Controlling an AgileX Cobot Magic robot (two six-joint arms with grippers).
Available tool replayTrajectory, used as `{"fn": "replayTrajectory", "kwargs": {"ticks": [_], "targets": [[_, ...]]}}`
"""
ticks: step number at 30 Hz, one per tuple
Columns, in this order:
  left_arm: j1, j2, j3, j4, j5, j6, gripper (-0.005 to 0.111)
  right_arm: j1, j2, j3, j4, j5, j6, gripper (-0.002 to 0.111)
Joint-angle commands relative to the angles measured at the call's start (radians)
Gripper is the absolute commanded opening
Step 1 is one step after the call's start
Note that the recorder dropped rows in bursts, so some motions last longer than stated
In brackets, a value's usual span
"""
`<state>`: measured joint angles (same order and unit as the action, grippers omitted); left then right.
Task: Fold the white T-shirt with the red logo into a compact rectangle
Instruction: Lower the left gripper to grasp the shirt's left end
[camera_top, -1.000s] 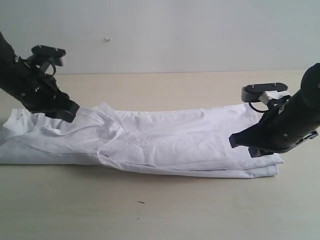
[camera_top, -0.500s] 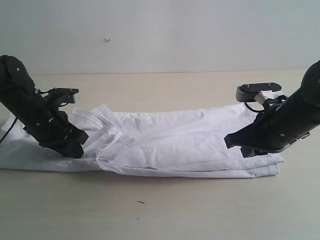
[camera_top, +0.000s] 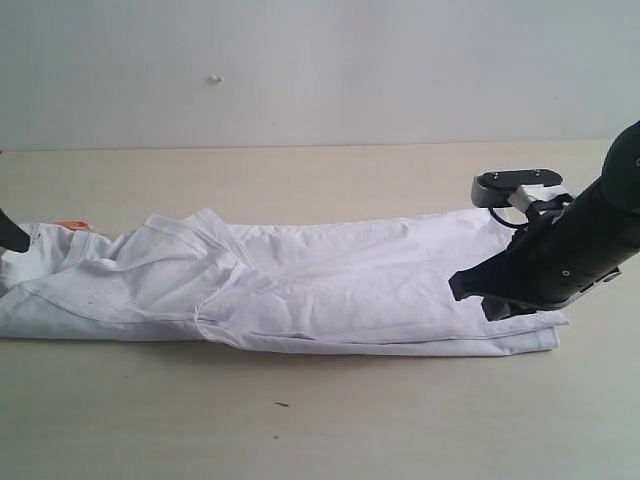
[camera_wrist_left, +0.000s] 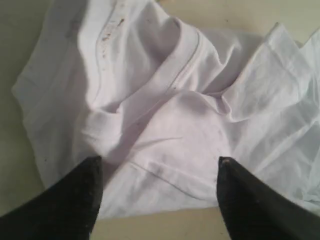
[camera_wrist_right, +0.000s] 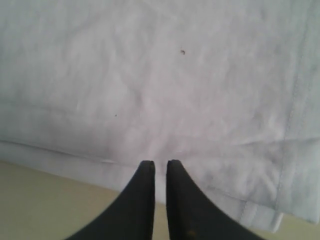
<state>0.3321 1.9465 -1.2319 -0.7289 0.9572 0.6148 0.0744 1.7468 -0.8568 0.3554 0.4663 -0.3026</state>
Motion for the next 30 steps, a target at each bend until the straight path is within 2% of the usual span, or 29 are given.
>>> {"fn": "replayTrajectory", "kwargs": {"ticks": [1, 6, 15, 23, 30], "targets": [[0.079, 0.051, 0.000, -0.079, 0.047, 0.031, 0.070, -0.003, -0.003, 0.003, 0.010, 0.002, -0.011, 0.009], [0.087, 0.089, 0.000, -0.080, -0.023, 0.036, 0.079, -0.003, -0.003, 0.003, 0.010, 0.002, -0.011, 0.009], [0.087, 0.156, 0.000, -0.103, -0.092, 0.104, 0.079, -0.003, -0.003, 0.003, 0.010, 0.006, -0.011, 0.009], [0.080, 0.218, 0.000, -0.203, 0.028, 0.259, 0.078, -0.003, -0.003, 0.003, 0.010, 0.001, -0.011, 0.009], [0.015, 0.222, 0.000, -0.198, 0.102, 0.325, 0.078, -0.003, -0.003, 0.003, 0.010, -0.005, -0.011, 0.009]]}}
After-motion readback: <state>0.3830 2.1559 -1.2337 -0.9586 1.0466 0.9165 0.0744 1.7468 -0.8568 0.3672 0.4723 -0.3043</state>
